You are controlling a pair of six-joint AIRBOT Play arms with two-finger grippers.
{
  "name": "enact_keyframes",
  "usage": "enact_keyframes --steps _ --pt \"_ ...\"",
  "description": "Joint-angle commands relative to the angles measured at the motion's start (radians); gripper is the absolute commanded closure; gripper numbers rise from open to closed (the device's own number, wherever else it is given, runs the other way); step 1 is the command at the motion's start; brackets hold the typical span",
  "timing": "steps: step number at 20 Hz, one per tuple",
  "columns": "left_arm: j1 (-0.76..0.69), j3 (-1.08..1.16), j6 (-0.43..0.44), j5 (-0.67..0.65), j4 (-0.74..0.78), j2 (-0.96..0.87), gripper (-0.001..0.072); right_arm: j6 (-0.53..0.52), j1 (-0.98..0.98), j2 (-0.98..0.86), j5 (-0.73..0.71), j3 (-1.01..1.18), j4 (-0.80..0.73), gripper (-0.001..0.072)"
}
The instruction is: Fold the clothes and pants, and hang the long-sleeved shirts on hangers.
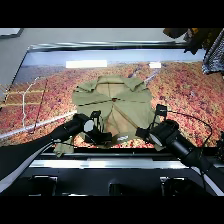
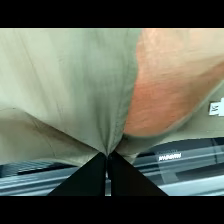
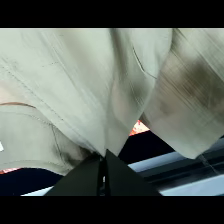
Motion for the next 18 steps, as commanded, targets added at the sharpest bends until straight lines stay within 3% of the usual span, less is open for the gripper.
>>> enact_keyframes --steps 1,4,8,11,15,18 --pt "0.025 0.021 0.064 -0.087 0.003 0.040 0.0686 -0.005 0.000 0.003 0.073 0.034 -0.072 0.0681" --pt "0.029 0.022 0.072 -0.121 -0.013 0.126 0.0687 -0.026 0.000 0.000 0.163 0.180 -0.233 0.0681" --pt "-0.049 0.022 0.066 -0.049 -0.175 0.141 0.0687 -0.046 -0.012 -0.071 0.165 0.376 -0.288 0.0680" --pt "-0.129 0.022 0.005 0.100 -0.277 0.141 0.0686 -0.078 -0.154 -0.164 0.161 0.530 -0.187 0.0680" --pt "-0.192 0.022 0.003 0.348 -0.409 0.139 0.0686 -0.290 -0.348 -0.269 0.021 0.714 0.082 0.0679" --pt "-0.201 0.022 0.005 0.505 -0.529 0.121 0.0687 -0.402 -0.367 -0.350 -0.028 0.796 0.200 0.0679"
